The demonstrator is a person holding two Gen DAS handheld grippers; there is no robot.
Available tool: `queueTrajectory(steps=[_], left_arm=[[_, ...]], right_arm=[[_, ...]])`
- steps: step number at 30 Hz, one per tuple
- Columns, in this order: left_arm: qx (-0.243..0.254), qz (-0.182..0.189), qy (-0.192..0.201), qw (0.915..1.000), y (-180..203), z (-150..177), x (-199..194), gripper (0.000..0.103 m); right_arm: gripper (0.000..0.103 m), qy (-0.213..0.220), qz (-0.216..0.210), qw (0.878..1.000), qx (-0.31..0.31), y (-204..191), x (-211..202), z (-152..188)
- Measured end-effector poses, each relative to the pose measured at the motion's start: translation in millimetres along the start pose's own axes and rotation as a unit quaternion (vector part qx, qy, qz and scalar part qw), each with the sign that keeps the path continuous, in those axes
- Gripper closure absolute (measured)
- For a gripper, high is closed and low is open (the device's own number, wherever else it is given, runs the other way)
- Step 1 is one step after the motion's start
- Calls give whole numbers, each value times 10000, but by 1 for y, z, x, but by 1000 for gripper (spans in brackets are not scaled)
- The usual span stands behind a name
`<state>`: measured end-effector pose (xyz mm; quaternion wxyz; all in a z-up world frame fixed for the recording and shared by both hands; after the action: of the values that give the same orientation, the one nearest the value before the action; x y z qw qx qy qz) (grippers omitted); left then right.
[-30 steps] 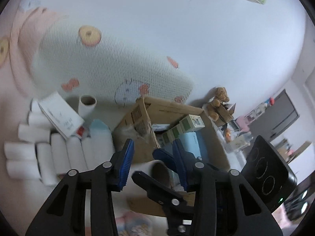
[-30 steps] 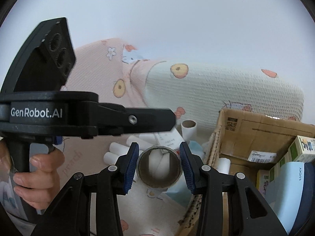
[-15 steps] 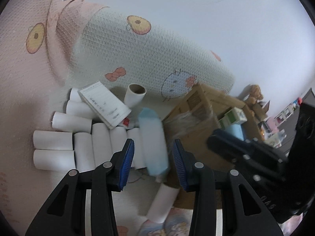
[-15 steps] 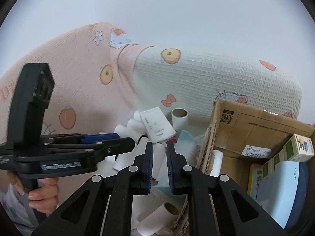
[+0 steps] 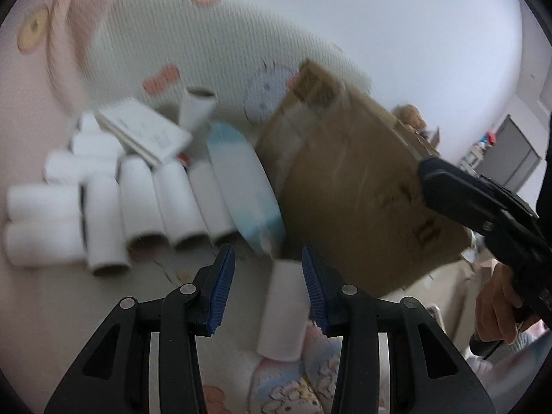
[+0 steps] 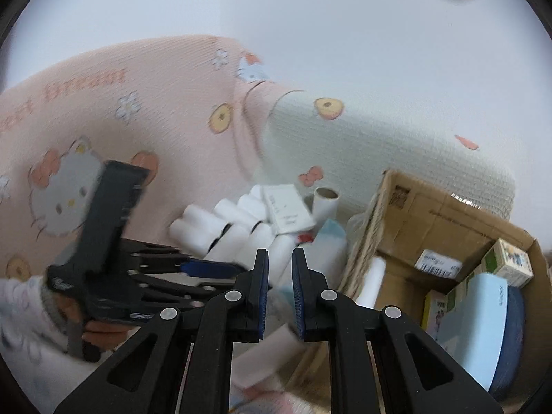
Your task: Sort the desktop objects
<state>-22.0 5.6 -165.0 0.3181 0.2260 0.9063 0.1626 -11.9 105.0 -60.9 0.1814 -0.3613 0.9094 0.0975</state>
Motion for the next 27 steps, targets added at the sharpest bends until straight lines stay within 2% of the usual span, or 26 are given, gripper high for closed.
queueTrajectory(steps=[4,6,8,10,12,15,17,19,22,24,27], left_arm=[[-216,97,-160,9996,-8,17,11,58],[-285,102,-233,9993,-12,24,15,58],[-233,-43,-96,9997,-14,25,15,58],[-176,-15,18,9998,-14,23,13,58],[-254,186,-30,9995,-13,23,12,58],[-395,452,-122,9981,-13,26,13,57],[-490,535,-227,9971,-16,30,19,57],[-631,594,-389,9955,-18,36,24,57],[-973,753,-593,9906,-24,42,36,57],[-1135,835,-660,9878,-26,43,41,57],[-1348,948,-632,9843,-27,42,46,54]], right_arm=[[92,-130,305,9985,-432,-14,-7,20],[92,-22,414,9967,-699,-22,-11,26],[92,-223,383,9960,-781,-28,-11,37],[92,-167,426,9982,-378,-21,-12,41],[92,-142,421,9989,-134,-16,-13,44],[92,-426,423,9979,-232,-23,-4,60],[92,-536,381,9978,54,-22,0,67],[92,-508,485,9973,228,-18,0,74],[92,-768,643,9948,205,-20,8,90],[92,-873,585,9933,476,-18,13,97],[92,-862,915,9904,570,-9,15,107]])
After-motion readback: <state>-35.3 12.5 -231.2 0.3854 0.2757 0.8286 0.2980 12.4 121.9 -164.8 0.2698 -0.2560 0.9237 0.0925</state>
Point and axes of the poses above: each gripper's, at about its wrist camera, not at the fingertips, and x roughly the way its jaws point, y to its right, z to its underside, the point moved 6 cm from there along x, roughly the way its jaws point, and after that the axes turned 12 degrees about y, right-handed, at the moved point
